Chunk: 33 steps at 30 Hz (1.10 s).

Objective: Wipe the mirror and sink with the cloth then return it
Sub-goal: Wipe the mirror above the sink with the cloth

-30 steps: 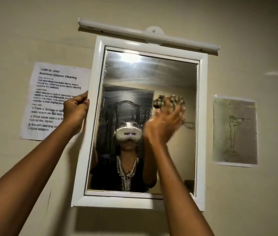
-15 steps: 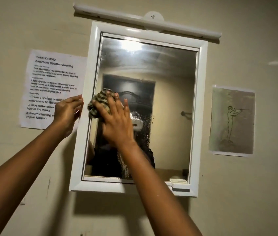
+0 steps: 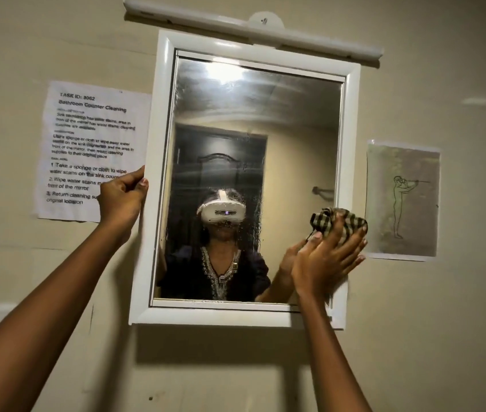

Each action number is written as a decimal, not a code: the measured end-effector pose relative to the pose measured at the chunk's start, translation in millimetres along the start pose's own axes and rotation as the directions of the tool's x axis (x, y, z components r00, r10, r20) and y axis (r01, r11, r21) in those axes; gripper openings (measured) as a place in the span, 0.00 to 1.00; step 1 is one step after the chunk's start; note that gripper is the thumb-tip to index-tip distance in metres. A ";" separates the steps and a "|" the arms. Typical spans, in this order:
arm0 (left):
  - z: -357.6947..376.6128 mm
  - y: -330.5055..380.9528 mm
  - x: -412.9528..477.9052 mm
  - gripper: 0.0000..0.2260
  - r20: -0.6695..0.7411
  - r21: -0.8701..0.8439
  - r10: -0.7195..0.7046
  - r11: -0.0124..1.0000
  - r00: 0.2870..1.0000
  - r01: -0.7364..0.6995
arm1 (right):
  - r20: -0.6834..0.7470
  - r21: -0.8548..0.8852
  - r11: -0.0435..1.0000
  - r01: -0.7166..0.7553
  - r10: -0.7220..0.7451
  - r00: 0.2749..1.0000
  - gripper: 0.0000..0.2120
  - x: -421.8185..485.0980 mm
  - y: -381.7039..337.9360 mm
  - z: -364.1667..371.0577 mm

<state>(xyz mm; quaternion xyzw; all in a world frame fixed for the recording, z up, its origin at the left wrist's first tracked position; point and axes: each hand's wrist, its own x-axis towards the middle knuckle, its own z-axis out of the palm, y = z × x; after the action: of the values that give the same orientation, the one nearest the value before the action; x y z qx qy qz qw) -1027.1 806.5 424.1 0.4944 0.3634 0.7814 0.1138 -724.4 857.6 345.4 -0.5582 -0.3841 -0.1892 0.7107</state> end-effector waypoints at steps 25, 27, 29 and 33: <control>-7.5 -8.2 -26.7 0.17 -0.085 0.090 -0.080 0.992 0.993 0.088 | 0.274 0.035 0.879 0.476 -0.466 0.841 0.33 -36.8 -27.4 -0.6; -8.5 -9.5 -28.8 0.17 -0.090 0.116 -0.073 0.990 0.993 0.083 | 0.194 -0.056 0.955 0.292 -0.276 0.941 0.31 -17.4 13.5 -18.4; -8.9 -12.2 -29.8 0.17 -0.077 0.155 -0.056 0.986 0.995 0.067 | 0.149 -0.093 0.983 0.156 -0.141 0.979 0.29 -13.3 47.2 -32.2; -10.4 -11.2 -31.0 0.17 -0.063 0.174 -0.037 0.984 0.997 0.047 | 0.143 -0.066 0.998 -0.016 0.026 0.989 0.28 -36.4 63.7 -26.3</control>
<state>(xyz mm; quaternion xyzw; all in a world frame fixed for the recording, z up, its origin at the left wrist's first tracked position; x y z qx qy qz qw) -1023.0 793.1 392.5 0.4715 0.4444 0.7580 0.0752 -694.2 846.5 274.4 -0.5972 -0.4219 -0.1534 0.6646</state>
